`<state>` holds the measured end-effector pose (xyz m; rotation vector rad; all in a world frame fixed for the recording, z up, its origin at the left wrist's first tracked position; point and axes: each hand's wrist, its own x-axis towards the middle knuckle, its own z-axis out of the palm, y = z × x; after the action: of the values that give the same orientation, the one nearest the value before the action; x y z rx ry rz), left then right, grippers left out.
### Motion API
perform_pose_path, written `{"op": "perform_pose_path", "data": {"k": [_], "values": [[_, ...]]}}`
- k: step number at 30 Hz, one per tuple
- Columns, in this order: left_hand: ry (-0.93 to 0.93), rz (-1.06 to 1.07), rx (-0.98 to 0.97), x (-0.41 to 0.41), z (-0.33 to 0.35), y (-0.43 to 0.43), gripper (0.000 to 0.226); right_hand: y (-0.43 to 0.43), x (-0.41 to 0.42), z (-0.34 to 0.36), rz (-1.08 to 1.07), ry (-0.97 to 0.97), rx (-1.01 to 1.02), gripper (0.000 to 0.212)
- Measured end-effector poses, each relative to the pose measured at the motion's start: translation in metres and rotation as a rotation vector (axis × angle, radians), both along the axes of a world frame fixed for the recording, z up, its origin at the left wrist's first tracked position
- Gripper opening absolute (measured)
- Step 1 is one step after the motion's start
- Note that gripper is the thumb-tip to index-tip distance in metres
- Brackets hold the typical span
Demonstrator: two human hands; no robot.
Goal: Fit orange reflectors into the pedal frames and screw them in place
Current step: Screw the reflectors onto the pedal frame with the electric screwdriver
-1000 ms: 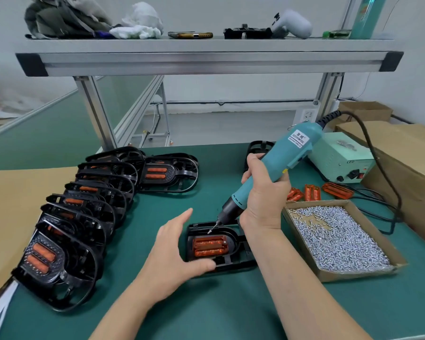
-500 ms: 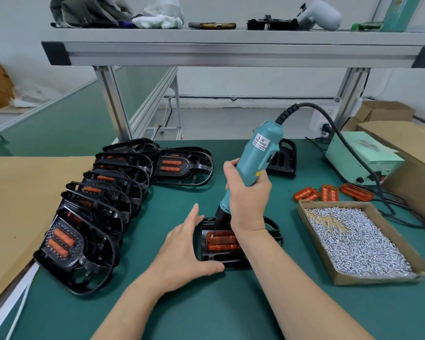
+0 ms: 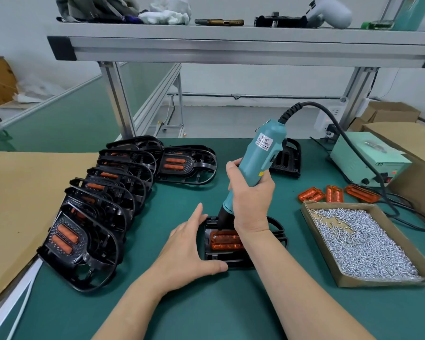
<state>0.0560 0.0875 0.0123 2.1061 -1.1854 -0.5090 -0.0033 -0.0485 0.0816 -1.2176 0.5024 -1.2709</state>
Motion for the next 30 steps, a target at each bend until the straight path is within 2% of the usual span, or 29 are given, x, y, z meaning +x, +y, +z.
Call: {"op": "perform_pose_path", "data": {"k": [18, 26, 30], "values": [[-0.008, 0.006, -0.009, 0.002, -0.002, -0.001, 0.14, 0.004, 0.008, -0.009, 0.047, 0.049, -0.152, 0.012], [0.022, 0.011, -0.013, 0.002, -0.001, -0.001, 0.139, 0.005, 0.008, -0.015, 0.078, 0.102, -0.148, 0.032], [0.039, 0.0, -0.024, 0.001, 0.002, -0.001, 0.138, 0.01, 0.007, -0.015, 0.08, 0.123, -0.185, 0.034]]}}
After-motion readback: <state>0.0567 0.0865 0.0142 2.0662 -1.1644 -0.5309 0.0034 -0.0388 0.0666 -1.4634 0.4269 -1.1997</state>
